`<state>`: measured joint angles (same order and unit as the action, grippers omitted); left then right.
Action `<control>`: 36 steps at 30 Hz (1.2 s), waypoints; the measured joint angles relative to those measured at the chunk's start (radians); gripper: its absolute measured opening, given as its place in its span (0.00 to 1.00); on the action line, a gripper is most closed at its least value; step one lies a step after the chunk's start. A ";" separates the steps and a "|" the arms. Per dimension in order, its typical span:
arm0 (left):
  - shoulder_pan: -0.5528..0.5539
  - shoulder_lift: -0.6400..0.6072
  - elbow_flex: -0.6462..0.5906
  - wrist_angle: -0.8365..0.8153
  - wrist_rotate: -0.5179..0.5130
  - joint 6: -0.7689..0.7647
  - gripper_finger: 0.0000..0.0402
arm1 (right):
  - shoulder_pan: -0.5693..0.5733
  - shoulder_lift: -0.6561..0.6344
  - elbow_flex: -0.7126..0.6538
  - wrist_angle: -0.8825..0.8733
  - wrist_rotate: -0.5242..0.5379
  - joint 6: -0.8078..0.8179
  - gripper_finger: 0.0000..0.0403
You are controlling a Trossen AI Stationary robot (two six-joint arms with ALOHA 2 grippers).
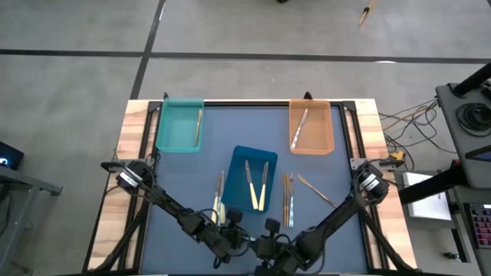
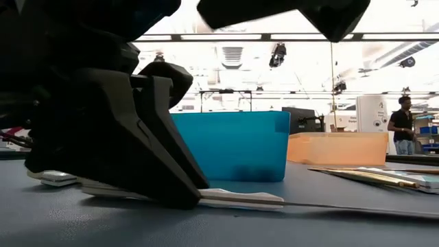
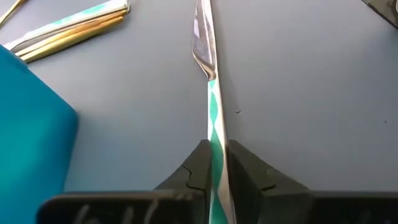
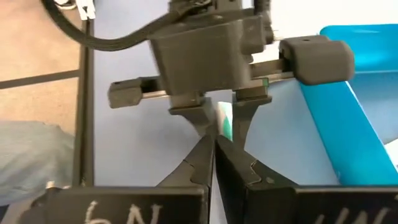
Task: Sort silverware by color (type)
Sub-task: Put the left blue and white knife into the orange bin
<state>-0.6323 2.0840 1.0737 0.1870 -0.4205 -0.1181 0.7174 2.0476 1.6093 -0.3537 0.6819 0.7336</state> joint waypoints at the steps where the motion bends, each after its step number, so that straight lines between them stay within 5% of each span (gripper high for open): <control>1: 0.000 0.000 0.000 0.000 0.002 -0.001 0.03 | 0.003 0.000 0.002 0.000 0.000 0.000 0.02; 16: 0.000 -0.080 -0.012 -0.031 0.010 0.040 0.00 | 0.048 -0.030 0.008 -0.005 0.006 0.026 0.02; 26: 0.000 -0.207 -0.008 -0.038 0.026 0.094 0.01 | 0.139 -0.148 0.008 -0.010 0.195 -0.035 0.02; 29: 0.002 -0.193 -0.011 -0.035 0.100 0.085 0.01 | 0.166 -0.158 0.008 -0.010 0.273 -0.045 0.02; 36: 0.003 -0.093 -0.011 0.041 0.099 0.072 0.05 | 0.194 -0.150 0.007 -0.014 0.348 -0.046 0.02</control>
<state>-0.6296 1.9911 1.0622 0.2282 -0.3217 -0.0465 0.9119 1.8980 1.6165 -0.3678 1.0302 0.6874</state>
